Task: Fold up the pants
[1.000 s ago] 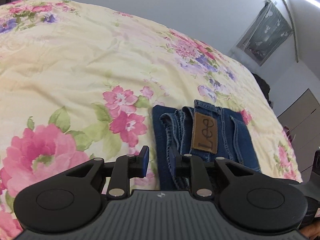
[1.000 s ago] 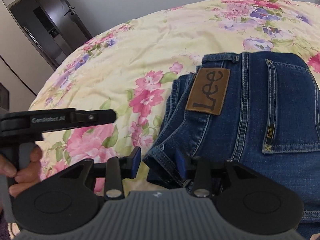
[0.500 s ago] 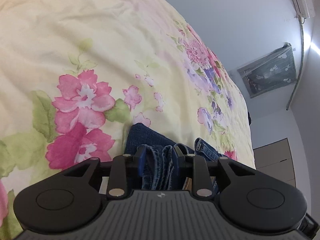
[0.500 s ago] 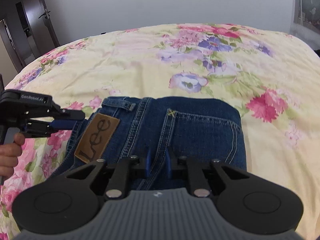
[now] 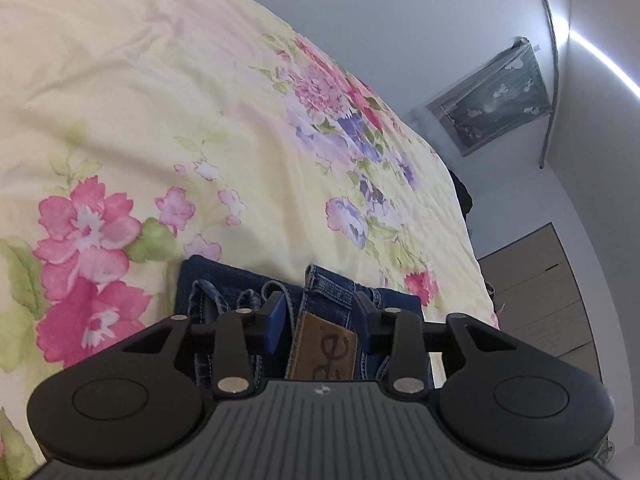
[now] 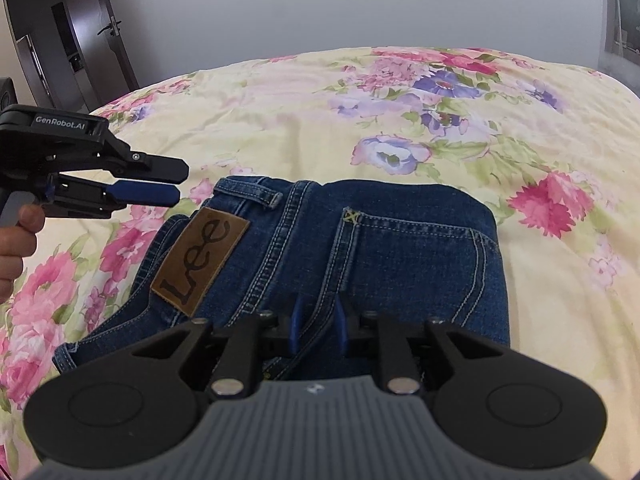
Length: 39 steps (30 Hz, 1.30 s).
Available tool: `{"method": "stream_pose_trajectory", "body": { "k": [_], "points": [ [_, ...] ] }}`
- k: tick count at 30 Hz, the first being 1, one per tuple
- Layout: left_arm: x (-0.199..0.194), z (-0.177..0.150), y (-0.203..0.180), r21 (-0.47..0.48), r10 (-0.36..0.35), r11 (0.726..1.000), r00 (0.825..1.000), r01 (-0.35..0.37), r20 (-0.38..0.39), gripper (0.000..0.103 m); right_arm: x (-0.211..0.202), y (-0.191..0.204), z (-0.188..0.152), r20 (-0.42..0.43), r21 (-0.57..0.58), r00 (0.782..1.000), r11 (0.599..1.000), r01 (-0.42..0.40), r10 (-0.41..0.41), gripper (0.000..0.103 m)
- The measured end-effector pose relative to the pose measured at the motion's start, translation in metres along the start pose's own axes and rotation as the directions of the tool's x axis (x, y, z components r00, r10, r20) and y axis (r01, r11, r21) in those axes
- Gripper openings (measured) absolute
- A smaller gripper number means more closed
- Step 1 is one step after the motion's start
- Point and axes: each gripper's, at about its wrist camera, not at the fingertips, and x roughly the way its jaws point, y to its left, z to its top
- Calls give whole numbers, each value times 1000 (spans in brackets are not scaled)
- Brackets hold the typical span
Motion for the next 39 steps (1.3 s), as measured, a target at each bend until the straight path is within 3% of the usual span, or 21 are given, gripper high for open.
{"method": "stream_pose_trajectory", "body": {
  "k": [5, 10, 14, 17, 19, 22, 26, 31, 34, 36, 39],
  "points": [
    [15, -6, 0, -6, 52, 999, 999, -52, -11, 51, -1, -5, 1, -6, 33, 1000, 999, -24, 24, 16],
    [25, -2, 2, -36, -9, 999, 1000, 9, 1, 51, 0, -8, -2, -4, 33, 999, 998, -46, 46, 18],
    [38, -5, -7, 37, 67, 997, 997, -66, -37, 50, 0, -13, -2, 0, 45, 998, 997, -70, 70, 18],
    [44, -7, -5, 28, 67, 997, 997, -65, -43, 50, 1, -17, -3, 4, 66, 996, 994, -84, 84, 18],
    [45, -9, -10, 36, 65, 997, 997, -64, -28, 39, 2, -19, -4, 6, 78, 996, 993, -90, 90, 18],
    [33, -17, -37, 187, 127, 973, 991, -133, 41, 10, 0, -19, -3, 2, 86, 996, 992, -89, 89, 18],
    [5, -23, -66, 308, 158, 933, 982, -184, 105, 8, -20, -17, -1, 28, 51, 996, 995, -83, 82, 25],
    [-13, -25, -65, 338, 217, 909, 970, -242, 110, 8, -54, -24, 2, 87, -8, 996, 1000, -11, 12, 26],
    [-7, -28, -40, 307, 270, 908, 958, -286, 93, 8, -61, -36, 8, 87, -17, 995, 999, 47, -46, 16],
    [-2, -27, -24, 269, 258, 924, 963, -270, 81, 8, -55, -43, 16, 75, -15, 995, 998, 62, -61, 10],
    [6, -26, -13, 272, 249, 927, 966, -260, 73, 9, -32, -51, 34, 53, -5, 996, 997, 79, -78, 8]
  ]
}}
